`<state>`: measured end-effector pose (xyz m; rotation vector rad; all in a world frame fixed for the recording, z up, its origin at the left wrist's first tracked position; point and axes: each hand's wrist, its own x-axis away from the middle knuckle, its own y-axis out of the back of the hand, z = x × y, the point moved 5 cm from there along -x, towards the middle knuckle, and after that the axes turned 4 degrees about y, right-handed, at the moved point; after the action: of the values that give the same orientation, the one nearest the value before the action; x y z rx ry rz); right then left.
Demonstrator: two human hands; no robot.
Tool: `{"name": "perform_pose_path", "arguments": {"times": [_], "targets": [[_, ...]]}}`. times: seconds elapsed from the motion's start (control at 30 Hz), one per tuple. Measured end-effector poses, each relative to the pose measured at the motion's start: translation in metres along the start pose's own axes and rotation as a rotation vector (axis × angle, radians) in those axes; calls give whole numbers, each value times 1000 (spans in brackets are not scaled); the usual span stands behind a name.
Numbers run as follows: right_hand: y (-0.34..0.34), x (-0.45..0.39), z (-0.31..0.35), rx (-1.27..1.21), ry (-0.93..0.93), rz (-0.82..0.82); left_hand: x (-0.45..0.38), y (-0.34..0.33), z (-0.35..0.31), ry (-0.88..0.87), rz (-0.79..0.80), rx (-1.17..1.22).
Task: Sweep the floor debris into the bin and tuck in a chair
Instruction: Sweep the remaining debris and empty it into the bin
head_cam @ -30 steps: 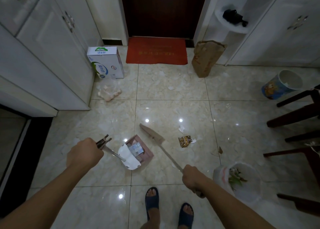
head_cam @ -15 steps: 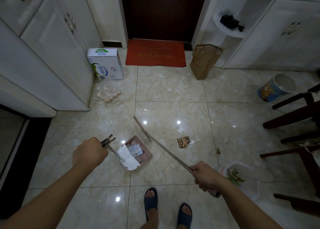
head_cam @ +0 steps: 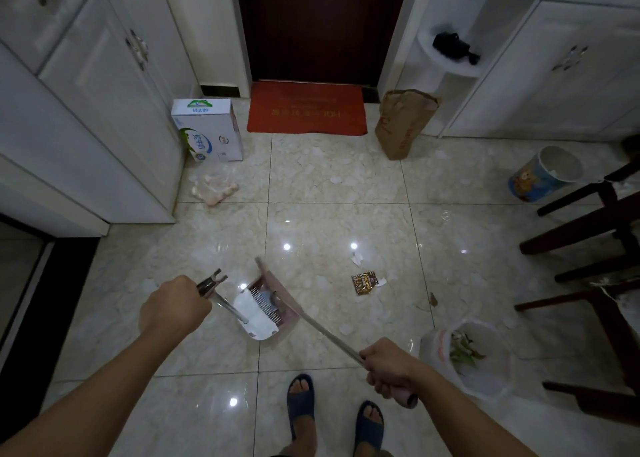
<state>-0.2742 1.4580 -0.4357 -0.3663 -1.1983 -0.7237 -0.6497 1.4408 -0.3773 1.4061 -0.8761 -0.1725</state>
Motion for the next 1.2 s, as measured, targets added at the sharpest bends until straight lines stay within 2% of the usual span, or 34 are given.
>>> {"name": "perform_pose_path", "arguments": {"times": [0.17, 0.33, 0.6, 0.7, 0.8, 0.97, 1.2], "targets": [[34, 23, -18, -104, -4, 9, 6, -3, 2, 7, 14, -2], [80, 34, -42, -133, 1, -58, 16, -4, -6, -58, 57, -3], [151, 48, -50, 95, 168, -283, 27, 3, -59, -154, 48, 19], [162, 39, -55, 262, 198, -383, 28, -2, -91, -181, 47, 28], [173, 22, -61, 374, 138, -449, 26, -11, -125, -205, 56, 27], [198, -1, -67, 316, 24, -537, 23, -30, -170, -245, 85, -45], [181, -30, -77, 367, -58, -437, 11, -45, -211, -268, 68, -118]]}}
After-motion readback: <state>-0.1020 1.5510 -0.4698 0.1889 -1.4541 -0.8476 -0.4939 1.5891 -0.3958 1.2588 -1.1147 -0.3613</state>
